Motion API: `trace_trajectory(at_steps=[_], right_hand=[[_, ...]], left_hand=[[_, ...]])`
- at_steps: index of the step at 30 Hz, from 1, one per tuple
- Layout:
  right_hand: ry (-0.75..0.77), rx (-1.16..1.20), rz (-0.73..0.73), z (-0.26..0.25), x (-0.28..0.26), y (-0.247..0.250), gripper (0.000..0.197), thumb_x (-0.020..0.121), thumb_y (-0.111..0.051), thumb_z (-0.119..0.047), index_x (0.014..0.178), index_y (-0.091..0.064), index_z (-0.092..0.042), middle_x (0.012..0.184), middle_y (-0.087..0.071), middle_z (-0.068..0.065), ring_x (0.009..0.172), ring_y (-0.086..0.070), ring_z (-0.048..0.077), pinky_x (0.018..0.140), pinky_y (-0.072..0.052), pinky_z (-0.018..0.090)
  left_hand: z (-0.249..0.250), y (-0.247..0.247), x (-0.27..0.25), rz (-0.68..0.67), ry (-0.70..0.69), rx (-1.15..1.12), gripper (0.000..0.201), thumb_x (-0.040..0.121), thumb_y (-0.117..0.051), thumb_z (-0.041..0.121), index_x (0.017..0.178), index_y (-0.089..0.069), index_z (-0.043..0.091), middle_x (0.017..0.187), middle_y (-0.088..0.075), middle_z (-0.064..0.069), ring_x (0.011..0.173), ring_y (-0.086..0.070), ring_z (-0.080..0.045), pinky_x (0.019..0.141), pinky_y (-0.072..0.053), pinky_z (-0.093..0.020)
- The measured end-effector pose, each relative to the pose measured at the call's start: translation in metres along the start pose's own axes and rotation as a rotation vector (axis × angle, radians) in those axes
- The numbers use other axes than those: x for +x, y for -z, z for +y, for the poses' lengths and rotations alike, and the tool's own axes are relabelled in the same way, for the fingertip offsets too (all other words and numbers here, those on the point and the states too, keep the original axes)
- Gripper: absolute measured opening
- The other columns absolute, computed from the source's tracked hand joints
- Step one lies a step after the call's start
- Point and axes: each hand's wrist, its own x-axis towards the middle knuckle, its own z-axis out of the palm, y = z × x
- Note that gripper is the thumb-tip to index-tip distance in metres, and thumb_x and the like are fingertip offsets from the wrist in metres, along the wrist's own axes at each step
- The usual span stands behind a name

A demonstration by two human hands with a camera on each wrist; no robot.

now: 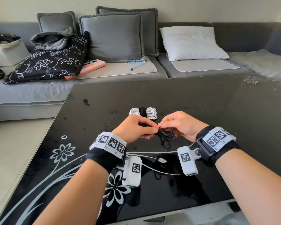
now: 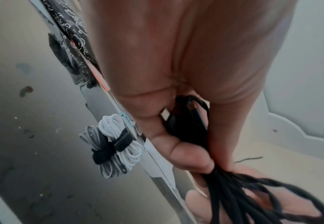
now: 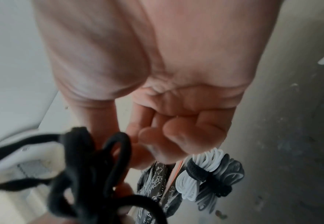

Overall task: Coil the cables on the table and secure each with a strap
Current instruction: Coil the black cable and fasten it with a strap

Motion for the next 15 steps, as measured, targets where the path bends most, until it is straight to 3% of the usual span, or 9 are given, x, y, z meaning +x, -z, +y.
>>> trace_trajectory(at_steps=[2, 6, 10, 15], right_hand=[[0.019, -0.103, 0.026, -0.001, -0.001, -0.003, 0.018, 0.087, -0.07, -0.012, 0.074, -0.079, -0.019, 0.063, -0.064, -0.001, 0.064, -0.048, 0.023, 0.05, -0.035, 0.026], [0.061, -0.179, 0.052, -0.004, 0.0, -0.007, 0.009, 0.086, -0.07, -0.009, 0.082, -0.079, -0.011, 0.063, -0.066, -0.006, 0.067, -0.05, 0.027, 0.047, -0.039, 0.025], [0.104, -0.165, 0.086, -0.004, -0.002, -0.007, 0.008, 0.083, -0.078, -0.024, 0.075, -0.079, -0.022, 0.065, -0.068, -0.005, 0.067, -0.05, 0.027, 0.052, -0.04, 0.029], [0.124, -0.166, 0.137, -0.001, -0.001, -0.007, 0.012, 0.079, -0.082, -0.031, 0.079, -0.079, -0.02, 0.066, -0.068, 0.0, 0.067, -0.051, 0.025, 0.06, -0.038, 0.035]], left_hand=[[-0.002, 0.0, 0.001, 0.021, -0.009, 0.072, 0.006, 0.085, -0.075, 0.005, 0.085, -0.078, 0.01, 0.068, -0.069, -0.005, 0.059, -0.061, -0.012, 0.066, -0.053, -0.019], [-0.009, 0.001, 0.004, 0.111, -0.037, 0.061, 0.007, 0.084, -0.076, 0.005, 0.084, -0.079, 0.012, 0.074, -0.07, -0.008, 0.063, -0.061, -0.013, 0.067, -0.054, -0.02], [-0.013, 0.0, 0.007, 0.136, -0.065, 0.023, 0.008, 0.083, -0.077, 0.005, 0.084, -0.079, 0.012, 0.077, -0.069, -0.009, 0.063, -0.06, -0.013, 0.067, -0.052, -0.02], [-0.015, -0.001, 0.008, 0.147, -0.088, 0.053, 0.008, 0.082, -0.078, 0.008, 0.083, -0.078, 0.015, 0.078, -0.071, -0.005, 0.064, -0.063, -0.012, 0.072, -0.054, -0.024]])
